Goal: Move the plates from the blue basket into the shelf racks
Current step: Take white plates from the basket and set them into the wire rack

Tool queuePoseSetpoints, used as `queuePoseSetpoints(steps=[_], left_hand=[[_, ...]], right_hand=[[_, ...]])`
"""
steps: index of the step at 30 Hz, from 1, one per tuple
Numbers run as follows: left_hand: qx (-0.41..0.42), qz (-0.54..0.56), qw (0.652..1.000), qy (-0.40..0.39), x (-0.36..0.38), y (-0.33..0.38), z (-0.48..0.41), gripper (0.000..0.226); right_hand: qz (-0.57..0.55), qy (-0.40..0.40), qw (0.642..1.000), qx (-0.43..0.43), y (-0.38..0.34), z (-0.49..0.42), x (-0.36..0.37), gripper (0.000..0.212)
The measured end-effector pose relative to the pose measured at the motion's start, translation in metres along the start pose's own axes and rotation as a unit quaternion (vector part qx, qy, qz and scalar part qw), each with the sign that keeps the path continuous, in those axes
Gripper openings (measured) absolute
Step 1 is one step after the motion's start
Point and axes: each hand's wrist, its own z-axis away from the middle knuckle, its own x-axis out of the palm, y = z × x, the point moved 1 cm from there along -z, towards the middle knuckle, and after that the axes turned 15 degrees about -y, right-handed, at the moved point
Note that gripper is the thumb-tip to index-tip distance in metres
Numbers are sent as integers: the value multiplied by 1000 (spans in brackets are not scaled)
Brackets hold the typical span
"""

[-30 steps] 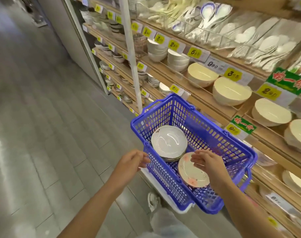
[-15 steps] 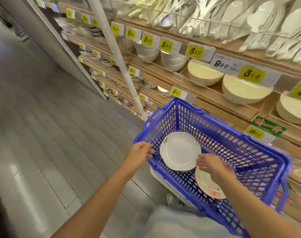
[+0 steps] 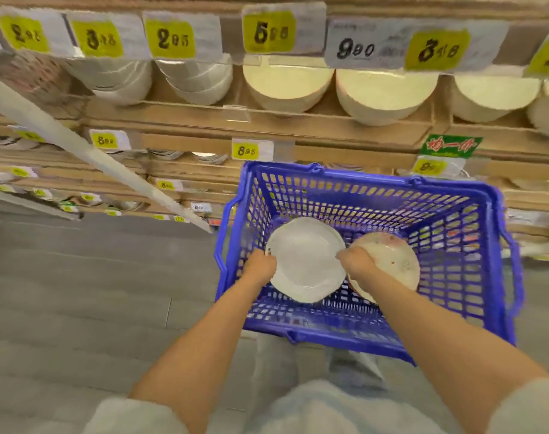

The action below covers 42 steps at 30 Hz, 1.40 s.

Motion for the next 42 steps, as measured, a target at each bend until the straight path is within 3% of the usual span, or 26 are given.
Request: queuePoseSetpoints(steps=[8,11,15,19,24,28,33,37,42], left_hand=[[-20,-36,998,-38,11,3,-33,51],[-45,-55,997,-37,12,7,-38,56],[-57,-5,995,-80,8,14,-40,57],[-39,33,996,-70,3,18,-24,56],[21,32,999,-38,-9,32,11,62],[96,12,995,-10,-18,49,44,58],[187,27,982,4,-24,73,84,53],[261,33,965,15,-26,84,114,30],[336,62,940,7,-17,92,159,12]], right_hand=[[14,48,997,56,-6,-14,12,46],[-36,47,997,57,-5,-19,10,45],[-92,47,993,63,-5,-16,9,52],[-106,54,991,56,-10,-3,7,62],[-155,80,984,23,-20,26,-2,55],[-198,103,975,-11,-26,54,-6,66],[-255,161,951,-67,-33,100,-15,56],[-264,202,937,-108,-30,145,-28,38],[-249,192,931,-187,-16,206,-51,24]])
